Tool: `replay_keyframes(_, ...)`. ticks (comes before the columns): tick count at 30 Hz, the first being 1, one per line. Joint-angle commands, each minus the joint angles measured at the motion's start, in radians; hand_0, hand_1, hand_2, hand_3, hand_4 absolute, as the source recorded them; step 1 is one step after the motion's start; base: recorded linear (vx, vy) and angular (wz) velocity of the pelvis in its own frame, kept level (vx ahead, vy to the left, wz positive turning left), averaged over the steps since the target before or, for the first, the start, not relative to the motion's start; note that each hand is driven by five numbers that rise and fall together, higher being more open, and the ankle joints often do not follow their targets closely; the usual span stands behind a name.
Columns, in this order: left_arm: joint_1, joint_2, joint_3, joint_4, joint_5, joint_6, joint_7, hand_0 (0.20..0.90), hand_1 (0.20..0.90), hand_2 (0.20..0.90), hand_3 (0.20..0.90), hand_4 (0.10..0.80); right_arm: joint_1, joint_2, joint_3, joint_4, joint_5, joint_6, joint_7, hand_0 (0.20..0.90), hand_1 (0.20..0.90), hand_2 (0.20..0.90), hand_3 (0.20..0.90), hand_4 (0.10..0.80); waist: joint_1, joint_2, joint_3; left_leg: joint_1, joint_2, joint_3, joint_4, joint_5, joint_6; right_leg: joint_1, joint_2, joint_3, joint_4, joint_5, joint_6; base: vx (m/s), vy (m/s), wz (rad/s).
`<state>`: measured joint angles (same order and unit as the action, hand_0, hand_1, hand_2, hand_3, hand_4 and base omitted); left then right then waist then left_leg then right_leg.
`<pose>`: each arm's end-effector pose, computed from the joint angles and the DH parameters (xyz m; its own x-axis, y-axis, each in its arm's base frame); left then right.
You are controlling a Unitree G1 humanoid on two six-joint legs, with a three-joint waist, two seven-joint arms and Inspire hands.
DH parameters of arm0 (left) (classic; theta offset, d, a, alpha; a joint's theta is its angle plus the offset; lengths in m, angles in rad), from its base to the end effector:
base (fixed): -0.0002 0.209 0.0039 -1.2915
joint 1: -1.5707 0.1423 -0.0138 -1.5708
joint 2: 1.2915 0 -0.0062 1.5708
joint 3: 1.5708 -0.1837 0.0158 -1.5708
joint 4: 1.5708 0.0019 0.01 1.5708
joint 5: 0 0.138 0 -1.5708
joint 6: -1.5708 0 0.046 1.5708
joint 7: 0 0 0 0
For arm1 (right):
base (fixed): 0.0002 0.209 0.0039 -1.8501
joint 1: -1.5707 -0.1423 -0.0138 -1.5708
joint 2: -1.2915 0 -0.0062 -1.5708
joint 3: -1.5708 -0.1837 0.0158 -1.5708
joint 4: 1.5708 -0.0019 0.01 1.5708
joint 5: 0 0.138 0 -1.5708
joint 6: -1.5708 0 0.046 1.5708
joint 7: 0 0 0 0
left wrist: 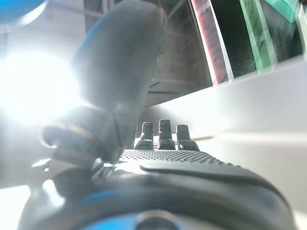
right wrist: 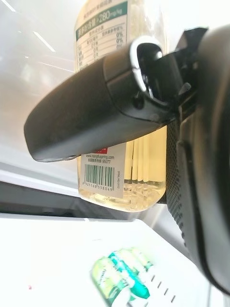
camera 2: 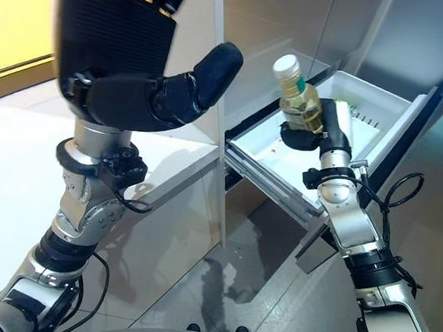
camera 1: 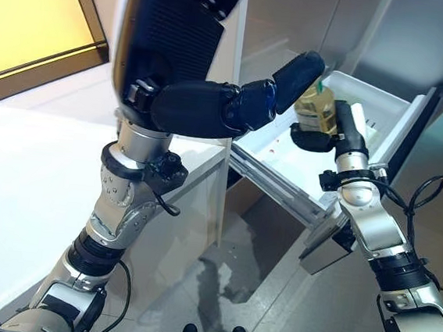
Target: Put drinks into fridge and close the fridge
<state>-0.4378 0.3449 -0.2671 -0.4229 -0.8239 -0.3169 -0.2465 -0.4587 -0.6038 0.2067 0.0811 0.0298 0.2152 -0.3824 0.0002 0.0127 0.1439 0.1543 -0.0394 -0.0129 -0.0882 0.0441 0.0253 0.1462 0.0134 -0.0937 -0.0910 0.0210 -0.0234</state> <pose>0.2185 0.1254 0.2060 0.3049 -0.4251 0.8522 0.7910 0.6115 0.0220 0.2790 -0.2076 0.1417 0.9388 -0.1848 0.2908 0.3169 0.7943 -0.5183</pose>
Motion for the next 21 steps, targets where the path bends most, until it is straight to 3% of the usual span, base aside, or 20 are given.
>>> replay_keyframes(1, 0.047, -0.016, -0.023, 0.055, -0.227, 0.12, -0.168, 0.9, 0.9, 0.9, 0.9, 0.8, -0.273, -0.086, -0.112, 0.013, -0.054, -0.175, -0.122, 0.3, 0.3, 0.3, 0.2, 0.1, 0.033, -0.056, -0.107, -0.007, -0.018, 0.004, 0.014, -0.056, -0.001, -0.002, -0.012, 0.005, 0.008, 0.019, 0.046, 0.024, -0.015, 0.15)
replay_keyframes(7, 0.174, -0.022, -0.028, 0.071, -0.512, 0.409, -0.346, 0.9, 0.9, 0.9, 0.9, 0.8, -0.371, -0.206, -0.067, 0.272, -0.005, -0.183, -0.125, 0.3, 0.3, 0.3, 0.2, 0.1, 0.087, -0.058, -0.1, -0.017, -0.011, -0.01, 0.019, -0.049, -0.014, 0.006, -0.018, -0.043, 0.005, 0.014, 0.039, 0.033, -0.014, 0.17)
replay_keyframes(16, 0.323, -0.031, -0.081, 0.144, -0.732, 0.682, -0.378, 0.9, 0.9, 0.9, 0.9, 0.8, -0.466, -0.295, 0.036, 0.578, 0.03, -0.22, -0.079, 0.3, 0.3, 0.3, 0.2, 0.1, 0.135, -0.051, -0.071, -0.028, 0.007, -0.029, 0.027, -0.045, -0.032, 0.016, -0.024, -0.106, 0.011, -0.002, 0.031, 0.023, -0.03, 0.27)
replay_keyframes(21, 0.414, -0.009, -0.098, 0.242, -0.71, 0.791, -0.378, 0.9, 0.9, 0.9, 0.9, 0.8, -0.503, -0.326, 0.089, 0.666, 0.055, -0.207, -0.037, 0.3, 0.3, 0.3, 0.2, 0.1, 0.15, -0.034, -0.051, -0.041, 0.012, -0.04, 0.035, -0.038, -0.04, 0.012, -0.03, -0.13, 0.015, -0.005, 0.029, -0.002, -0.012, 0.2)
